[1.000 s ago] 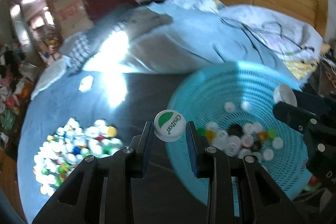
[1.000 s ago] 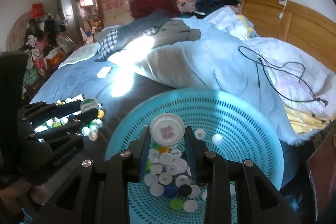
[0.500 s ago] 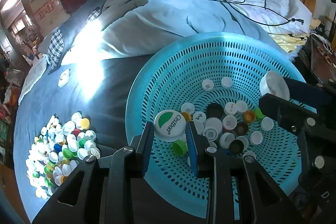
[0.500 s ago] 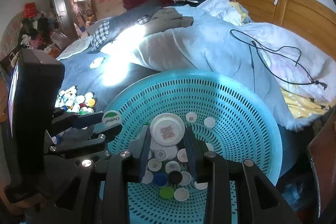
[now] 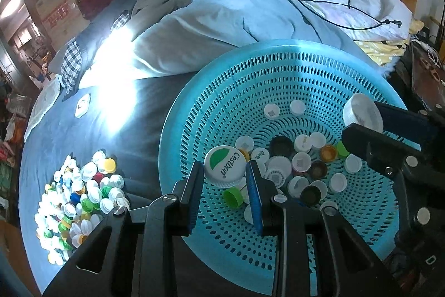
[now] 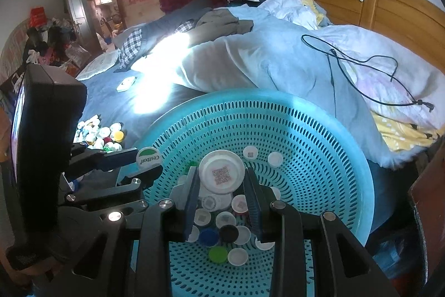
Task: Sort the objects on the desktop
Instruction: 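Open both tools to drop the caps into the basket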
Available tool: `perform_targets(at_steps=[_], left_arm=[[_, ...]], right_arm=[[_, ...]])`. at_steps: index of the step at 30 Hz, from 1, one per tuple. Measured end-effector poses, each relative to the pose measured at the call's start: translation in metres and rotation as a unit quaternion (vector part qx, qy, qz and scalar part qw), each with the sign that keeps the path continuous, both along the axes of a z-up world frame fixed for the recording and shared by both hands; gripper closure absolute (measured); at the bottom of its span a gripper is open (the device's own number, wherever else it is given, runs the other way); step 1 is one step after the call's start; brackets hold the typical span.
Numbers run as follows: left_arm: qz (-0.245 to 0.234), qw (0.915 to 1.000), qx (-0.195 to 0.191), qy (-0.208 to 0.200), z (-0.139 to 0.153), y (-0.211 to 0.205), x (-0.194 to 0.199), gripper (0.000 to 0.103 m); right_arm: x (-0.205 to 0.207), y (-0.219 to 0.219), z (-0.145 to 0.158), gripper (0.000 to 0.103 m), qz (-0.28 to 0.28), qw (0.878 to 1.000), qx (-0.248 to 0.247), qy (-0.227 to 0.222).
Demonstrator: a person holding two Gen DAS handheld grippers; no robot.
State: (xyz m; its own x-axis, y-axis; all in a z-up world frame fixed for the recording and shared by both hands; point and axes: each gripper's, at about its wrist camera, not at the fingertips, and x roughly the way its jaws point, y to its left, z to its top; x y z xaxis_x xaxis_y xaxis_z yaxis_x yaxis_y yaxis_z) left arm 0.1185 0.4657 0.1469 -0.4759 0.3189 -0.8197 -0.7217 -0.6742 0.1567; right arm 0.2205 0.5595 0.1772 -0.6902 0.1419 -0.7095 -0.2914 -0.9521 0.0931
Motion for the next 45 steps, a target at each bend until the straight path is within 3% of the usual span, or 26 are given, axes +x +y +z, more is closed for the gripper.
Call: perform_targets(at_steps=[43, 45], left_arm=[[-0.001, 1.0, -0.002, 0.002, -0.0059, -0.0019, 0.0006, 0.076], [0.0, 1.0, -0.003, 0.001, -0.0067, -0.0022, 0.0, 0.074]], right_arm=[[0.0018, 0.0002, -0.0079, 0.068, -0.007, 1.0, -0.005, -0.002], [0.0032, 0.001, -0.0075, 0.063, -0.011, 1.0, -0.003, 0.001]])
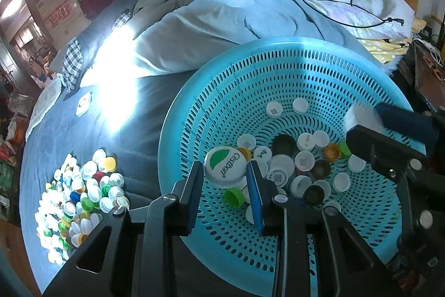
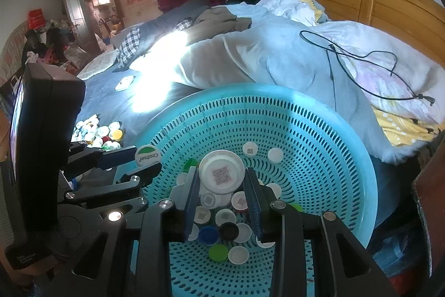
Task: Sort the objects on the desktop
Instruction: 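Open both tools to drop the caps into the basket, then move both open tools back to the cap pile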
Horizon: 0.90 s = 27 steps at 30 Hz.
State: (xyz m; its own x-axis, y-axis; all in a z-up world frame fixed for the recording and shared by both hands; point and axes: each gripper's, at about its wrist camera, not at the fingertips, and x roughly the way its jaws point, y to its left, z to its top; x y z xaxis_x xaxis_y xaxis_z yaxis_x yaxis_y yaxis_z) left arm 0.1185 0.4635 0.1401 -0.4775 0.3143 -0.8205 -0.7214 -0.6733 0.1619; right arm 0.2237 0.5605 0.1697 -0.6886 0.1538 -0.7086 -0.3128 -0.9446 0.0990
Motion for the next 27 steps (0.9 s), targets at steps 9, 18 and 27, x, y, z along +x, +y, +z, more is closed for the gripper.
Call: perform_targets(at_steps=[9, 18, 27], left_arm=[[0.014, 0.9997, 0.02, 0.002, 0.004, -0.018, -0.007, 0.066], [0.137, 0.9845, 0.11, 0.006, 0.004, -0.171, -0.049, 0.066], [0.324, 0.9382, 0.118, 0.024, -0.046, -0.41, -0.081, 0.065]], right_arm=[[0.001, 0.0, 0.005, 0.051, -0.006, 1.0, 0.001, 0.007], [-0.014, -0.045, 0.004, 0.05, 0.051, 0.999, 0.004, 0.007], [-0.045, -0.125, -0.011, 0.046, 0.141, 0.99, 0.012, -0.01]])
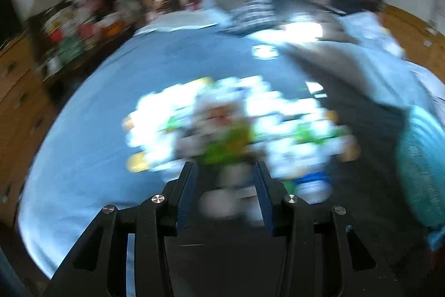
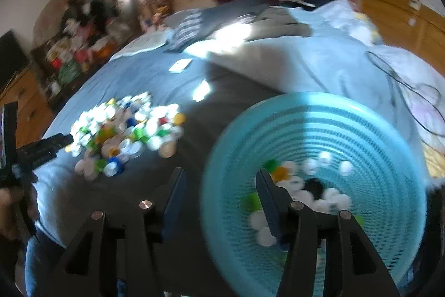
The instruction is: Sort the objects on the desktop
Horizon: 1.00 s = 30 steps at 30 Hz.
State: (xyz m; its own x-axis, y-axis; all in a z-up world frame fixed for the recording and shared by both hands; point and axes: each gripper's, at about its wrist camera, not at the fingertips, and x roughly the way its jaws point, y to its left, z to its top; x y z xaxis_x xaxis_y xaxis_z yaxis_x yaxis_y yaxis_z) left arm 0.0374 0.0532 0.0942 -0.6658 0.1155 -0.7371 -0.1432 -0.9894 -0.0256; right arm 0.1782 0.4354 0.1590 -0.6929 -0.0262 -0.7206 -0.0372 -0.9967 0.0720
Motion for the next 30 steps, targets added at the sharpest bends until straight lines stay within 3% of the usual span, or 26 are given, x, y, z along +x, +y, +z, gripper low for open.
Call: perform_targets(at_steps=[4, 8, 12, 22, 24, 26, 30], left_arm=[[0.007, 0.9995, 0.006, -0.03, -0.036, -0.067, -0.018, 0.065], [-0.018, 0.9986, 0.019, -0.045, -0.062, -0.101, -0.039, 0.066], [-0.067, 0.9965, 0.027, -0.043, -0.072, -0.1, -0.055, 0.066], [-0.124, 0.9908, 0.024, -0.047, -0.078, -0.093, -0.088, 0.068], [-0.13, 0.9899, 0.01, -0.056, -0.082, -0.09, -0.09, 0.078], [-0.13, 0.9901, 0.013, -0.052, -0.082, -0.091, -0.087, 0.079], [-0.119, 0.9916, 0.031, -0.039, -0.073, -0.096, -0.075, 0.079]], right_arm=[[-0.01, -0.024, -0.007, 0.046, 0.025, 0.999, 0.012, -0.015], [-0.016, -0.042, -0.012, 0.046, 0.035, 0.998, 0.029, -0.032], [-0.025, -0.064, -0.016, 0.046, 0.047, 0.997, 0.047, -0.05], [-0.046, -0.116, -0.026, 0.046, 0.08, 0.992, 0.069, -0.071], [-0.05, -0.125, -0.03, 0.046, 0.089, 0.991, 0.066, -0.074], [-0.053, -0.132, -0.033, 0.047, 0.095, 0.991, 0.06, -0.075], [-0.057, -0.147, -0.036, 0.059, 0.119, 0.99, 0.043, -0.067]])
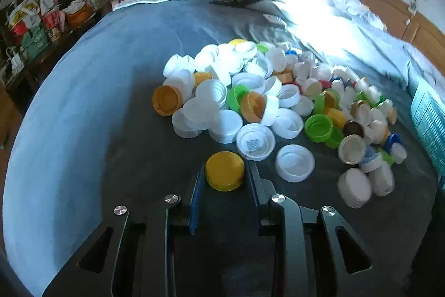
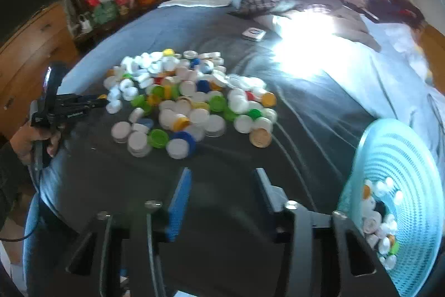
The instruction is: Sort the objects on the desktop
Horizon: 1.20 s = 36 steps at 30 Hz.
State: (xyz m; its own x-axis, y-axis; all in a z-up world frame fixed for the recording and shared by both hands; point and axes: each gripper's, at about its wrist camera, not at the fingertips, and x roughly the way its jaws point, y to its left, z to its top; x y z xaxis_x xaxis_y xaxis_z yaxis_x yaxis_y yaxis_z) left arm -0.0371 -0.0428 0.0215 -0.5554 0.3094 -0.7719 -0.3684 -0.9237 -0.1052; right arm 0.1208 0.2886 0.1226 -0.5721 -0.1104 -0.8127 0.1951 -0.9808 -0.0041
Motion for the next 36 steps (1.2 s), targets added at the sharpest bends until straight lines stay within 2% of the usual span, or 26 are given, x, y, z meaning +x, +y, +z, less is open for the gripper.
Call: perform_targets(at_steps=[4, 8, 16, 18, 21, 23, 27, 28, 29, 36], left_arm=[[0.012, 0.9997, 0.021, 0.01, 0.008, -0.002, 0.017, 0.078], [0.021, 0.999, 0.039, 0.01, 0.012, -0.001, 0.025, 0.079], [0.021, 0.9986, 0.048, 0.003, 0.011, -0.003, 0.024, 0.078], [0.021, 0.9985, 0.051, -0.001, 0.009, -0.002, 0.024, 0.078], [0.015, 0.9986, 0.051, -0.004, 0.007, 0.002, 0.024, 0.078], [0.01, 0.9985, 0.053, -0.008, 0.005, 0.004, 0.024, 0.078], [0.003, 0.9988, 0.048, -0.01, 0.004, 0.011, 0.025, 0.078], [0.003, 0.9987, 0.049, -0.01, 0.005, 0.011, 0.026, 0.078], [0.003, 0.9987, 0.05, -0.009, 0.006, 0.011, 0.026, 0.078], [0.014, 0.998, 0.061, -0.007, 0.008, 0.01, 0.033, 0.078]], right_arm=[[-0.016, -0.019, -0.018, 0.059, 0.021, 0.999, -0.021, -0.012], [-0.034, -0.044, -0.045, 0.059, 0.046, 0.998, -0.021, -0.029], [-0.057, -0.065, -0.065, 0.059, 0.052, 0.998, -0.023, -0.03], [-0.062, -0.064, -0.069, 0.059, 0.042, 0.999, -0.01, -0.027], [-0.069, -0.059, -0.075, 0.059, 0.032, 0.999, -0.018, -0.034], [-0.073, -0.058, -0.083, 0.071, 0.029, 0.998, -0.018, -0.045], [-0.072, -0.057, -0.086, 0.072, 0.027, 0.998, -0.021, -0.044], [-0.069, -0.056, -0.084, 0.075, 0.028, 0.999, -0.023, -0.041], [-0.067, -0.056, -0.081, 0.095, 0.029, 0.998, -0.029, -0.039], [-0.05, -0.05, -0.068, 0.096, 0.033, 0.999, -0.031, -0.02]])
